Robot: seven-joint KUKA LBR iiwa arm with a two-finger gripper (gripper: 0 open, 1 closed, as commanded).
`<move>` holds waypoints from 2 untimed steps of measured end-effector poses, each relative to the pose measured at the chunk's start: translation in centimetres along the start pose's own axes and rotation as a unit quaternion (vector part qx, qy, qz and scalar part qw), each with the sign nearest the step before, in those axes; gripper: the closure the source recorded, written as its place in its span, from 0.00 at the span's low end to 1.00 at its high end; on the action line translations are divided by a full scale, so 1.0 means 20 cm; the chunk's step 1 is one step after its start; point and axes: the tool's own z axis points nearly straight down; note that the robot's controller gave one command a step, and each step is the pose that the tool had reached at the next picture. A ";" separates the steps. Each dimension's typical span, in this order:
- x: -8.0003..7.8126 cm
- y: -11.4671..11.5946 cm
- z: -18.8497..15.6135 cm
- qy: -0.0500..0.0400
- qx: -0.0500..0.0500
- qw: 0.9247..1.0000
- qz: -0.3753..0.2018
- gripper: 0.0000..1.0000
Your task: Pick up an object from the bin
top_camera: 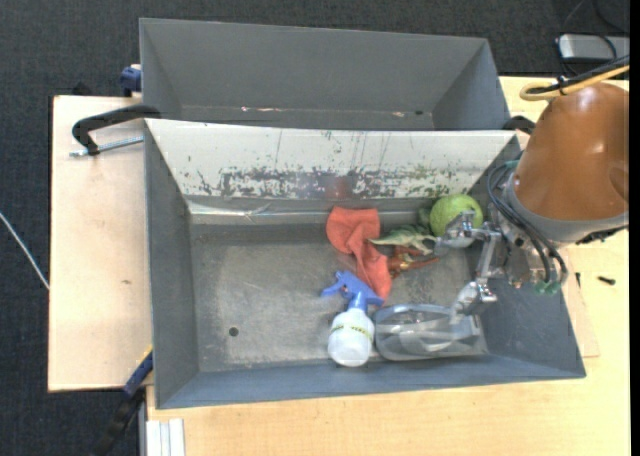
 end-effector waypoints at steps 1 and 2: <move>-0.01 -0.01 0.11 -0.004 0.001 0.998 -0.055 0.00; -0.01 -0.07 0.42 0.002 0.000 0.986 -0.167 0.00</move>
Offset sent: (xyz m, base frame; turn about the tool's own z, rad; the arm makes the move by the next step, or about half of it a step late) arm 0.0012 -0.0210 -0.1202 -0.4035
